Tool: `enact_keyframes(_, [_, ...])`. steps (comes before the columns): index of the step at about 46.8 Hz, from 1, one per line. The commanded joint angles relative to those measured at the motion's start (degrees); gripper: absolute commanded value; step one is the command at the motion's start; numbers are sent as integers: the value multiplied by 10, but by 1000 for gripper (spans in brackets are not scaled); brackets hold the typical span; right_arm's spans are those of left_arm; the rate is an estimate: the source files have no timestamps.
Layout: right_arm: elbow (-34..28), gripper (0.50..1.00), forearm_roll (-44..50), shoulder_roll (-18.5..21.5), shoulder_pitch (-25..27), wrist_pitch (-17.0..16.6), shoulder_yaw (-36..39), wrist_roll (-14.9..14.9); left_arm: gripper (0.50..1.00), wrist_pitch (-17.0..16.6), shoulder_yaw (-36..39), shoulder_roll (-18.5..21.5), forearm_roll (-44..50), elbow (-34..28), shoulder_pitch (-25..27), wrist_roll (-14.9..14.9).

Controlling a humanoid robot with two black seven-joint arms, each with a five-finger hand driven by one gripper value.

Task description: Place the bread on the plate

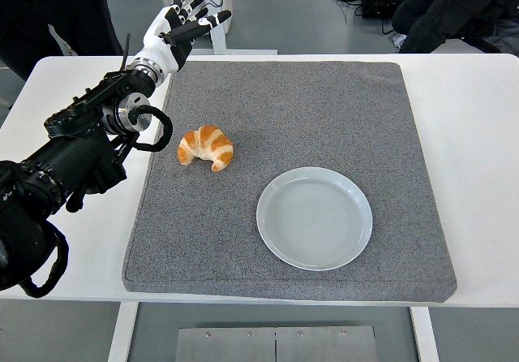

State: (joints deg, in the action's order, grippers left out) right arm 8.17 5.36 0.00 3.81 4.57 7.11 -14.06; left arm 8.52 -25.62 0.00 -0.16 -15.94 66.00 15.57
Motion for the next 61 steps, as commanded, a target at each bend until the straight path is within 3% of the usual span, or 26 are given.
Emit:
enact_keyframes(1, [0, 1000, 0, 0, 0, 0, 0, 0, 1000, 0, 2, 0, 0, -4, -1, 1])
enact_keyframes(9, [0, 1000, 0, 0, 0, 0, 0, 0, 1000, -15, 6, 0, -7, -88, -8, 2])
enact_keyframes(13, [0, 1000, 0, 0, 1, 0, 0, 0, 1000, -40, 22, 30, -15, -147, -12, 0])
enact_keyframes(21, [0, 1000, 0, 0, 1, 0, 0, 0, 1000, -72, 134, 111, -21, -268, 2, -2])
enact_keyframes(29, [0, 1000, 0, 0, 0, 0, 0, 0, 1000, -75, 208, 146, -26, -285, 40, -2])
enact_keyframes(37, [1, 1000, 0, 0, -1, 0, 0, 0, 1000, -73, 282, 195, -90, -327, 69, -12])
enact_keyframes(49, [3, 1000, 0, 0, 0, -1, 1, 0, 1000, -71, 287, 235, -258, -357, 74, -8])
enact_keyframes(61, [3, 1000, 0, 0, 0, -2, 0, 0, 1000, -69, 291, 294, -374, -446, 85, -9])
